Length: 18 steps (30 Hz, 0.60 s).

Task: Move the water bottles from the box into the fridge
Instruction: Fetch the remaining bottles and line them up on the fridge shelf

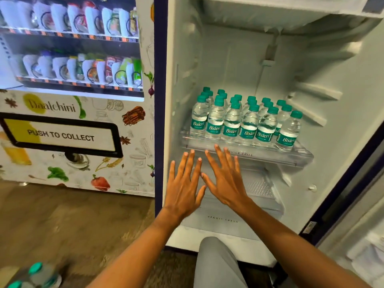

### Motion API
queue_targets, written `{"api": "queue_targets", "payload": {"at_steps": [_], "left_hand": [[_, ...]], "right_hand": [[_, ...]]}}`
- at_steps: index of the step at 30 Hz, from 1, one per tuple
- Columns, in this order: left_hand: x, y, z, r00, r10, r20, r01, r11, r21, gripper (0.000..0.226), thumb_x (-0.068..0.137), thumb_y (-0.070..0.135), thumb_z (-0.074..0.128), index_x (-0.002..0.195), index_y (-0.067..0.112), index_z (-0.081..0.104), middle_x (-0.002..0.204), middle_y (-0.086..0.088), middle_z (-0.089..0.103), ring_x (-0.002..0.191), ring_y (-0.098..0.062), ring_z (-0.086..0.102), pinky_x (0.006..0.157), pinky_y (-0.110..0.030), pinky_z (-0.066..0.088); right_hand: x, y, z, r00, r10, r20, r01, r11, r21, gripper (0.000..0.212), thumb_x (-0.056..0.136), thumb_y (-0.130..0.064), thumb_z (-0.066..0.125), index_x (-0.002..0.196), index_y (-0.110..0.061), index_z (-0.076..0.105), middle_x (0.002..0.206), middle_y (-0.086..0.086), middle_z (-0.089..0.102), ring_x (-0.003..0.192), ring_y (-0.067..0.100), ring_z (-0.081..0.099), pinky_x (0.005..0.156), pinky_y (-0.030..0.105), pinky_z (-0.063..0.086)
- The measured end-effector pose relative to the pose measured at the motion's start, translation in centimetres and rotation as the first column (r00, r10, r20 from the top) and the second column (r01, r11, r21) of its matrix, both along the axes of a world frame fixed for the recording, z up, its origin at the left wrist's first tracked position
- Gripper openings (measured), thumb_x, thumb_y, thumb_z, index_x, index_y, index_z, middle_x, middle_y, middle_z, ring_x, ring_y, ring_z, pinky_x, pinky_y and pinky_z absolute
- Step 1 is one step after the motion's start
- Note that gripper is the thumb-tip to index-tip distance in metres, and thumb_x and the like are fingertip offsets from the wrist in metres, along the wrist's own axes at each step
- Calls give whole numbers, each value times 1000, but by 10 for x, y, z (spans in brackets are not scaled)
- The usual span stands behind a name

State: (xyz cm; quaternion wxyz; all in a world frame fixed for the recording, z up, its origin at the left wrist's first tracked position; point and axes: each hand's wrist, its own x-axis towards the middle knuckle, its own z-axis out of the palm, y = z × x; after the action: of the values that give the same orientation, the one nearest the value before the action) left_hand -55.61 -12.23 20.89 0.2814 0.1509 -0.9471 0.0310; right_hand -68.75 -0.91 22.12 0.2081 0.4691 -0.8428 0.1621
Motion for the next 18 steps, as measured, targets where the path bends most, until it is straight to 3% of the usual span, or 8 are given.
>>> {"api": "queue_targets", "payload": {"at_steps": [6,11,18], "left_hand": [[53,-5,-67,992,65,109,-75,993,91,77,95,55,37,156,14,14,164,-10,1,151,-28,2,117,-56,19],[108,-27,-103,962,168,217,-199,971,131,77,94,55,40,155,13,20,164,-10,5,151,-28,5,116,-57,24],[193,-58,-136,832,415,368,-497,852,162,77,91,57,35,155,15,21,163,-12,8,150,-31,9,115,-57,22]], "right_hand": [[40,-2,-70,988,136,70,-139,989,44,69,96,-67,27,155,-30,24,165,4,13,152,29,10,118,57,12],[78,-19,-123,970,152,192,-178,976,125,70,96,-67,26,156,-32,19,165,2,10,152,28,9,119,55,15],[149,-61,-183,902,273,333,-356,909,218,69,97,-65,29,157,-34,14,166,2,6,152,28,8,118,52,15]]}}
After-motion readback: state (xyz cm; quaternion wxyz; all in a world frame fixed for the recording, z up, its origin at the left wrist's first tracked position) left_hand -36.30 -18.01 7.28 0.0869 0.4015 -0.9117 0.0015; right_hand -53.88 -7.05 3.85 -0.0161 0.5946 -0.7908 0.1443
